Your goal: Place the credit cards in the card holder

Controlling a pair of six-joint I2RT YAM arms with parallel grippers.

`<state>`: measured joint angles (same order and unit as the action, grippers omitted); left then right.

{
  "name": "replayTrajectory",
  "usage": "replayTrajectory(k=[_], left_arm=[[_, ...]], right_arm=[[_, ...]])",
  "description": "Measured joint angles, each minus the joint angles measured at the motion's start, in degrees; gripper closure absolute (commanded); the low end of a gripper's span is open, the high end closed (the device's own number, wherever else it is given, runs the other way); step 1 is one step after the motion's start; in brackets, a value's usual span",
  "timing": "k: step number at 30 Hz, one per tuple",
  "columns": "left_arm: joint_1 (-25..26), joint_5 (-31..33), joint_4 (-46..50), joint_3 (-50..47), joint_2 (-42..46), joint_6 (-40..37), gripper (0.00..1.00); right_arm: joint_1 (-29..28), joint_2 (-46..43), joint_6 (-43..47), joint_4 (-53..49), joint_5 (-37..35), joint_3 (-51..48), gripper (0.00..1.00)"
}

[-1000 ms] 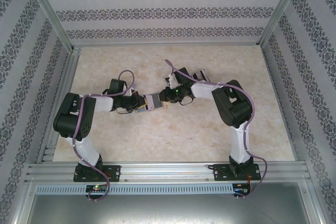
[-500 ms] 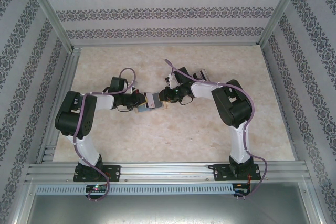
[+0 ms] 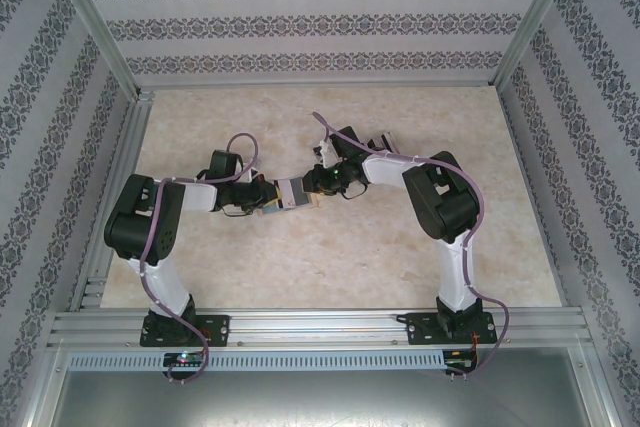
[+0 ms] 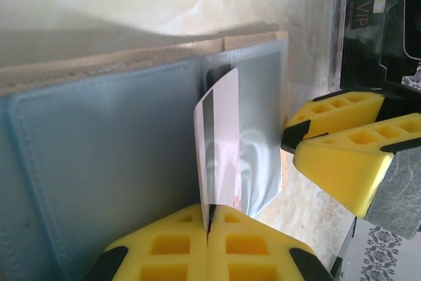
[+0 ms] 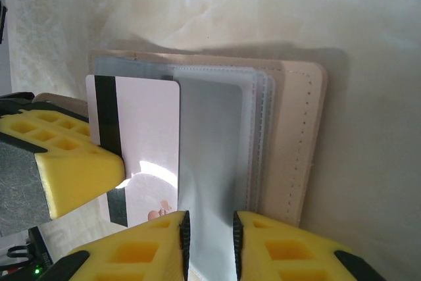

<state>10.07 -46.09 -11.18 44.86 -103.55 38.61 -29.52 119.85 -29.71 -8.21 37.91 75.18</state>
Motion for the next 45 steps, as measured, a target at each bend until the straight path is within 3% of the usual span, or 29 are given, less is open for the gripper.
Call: replayTrajectory(k=[16,45], left_arm=[[0.8,2.9,1.8,-1.8,3.1,4.3,1.00],[3.9,2.3,-0.9,3.2,-2.8,5.7,0.99]], right_arm=[[0.0,0.0,0.2,-0.2,0.0,0.0,0.72],[0.0,0.0,1.2,-0.7,0.0,0.1,0.72]])
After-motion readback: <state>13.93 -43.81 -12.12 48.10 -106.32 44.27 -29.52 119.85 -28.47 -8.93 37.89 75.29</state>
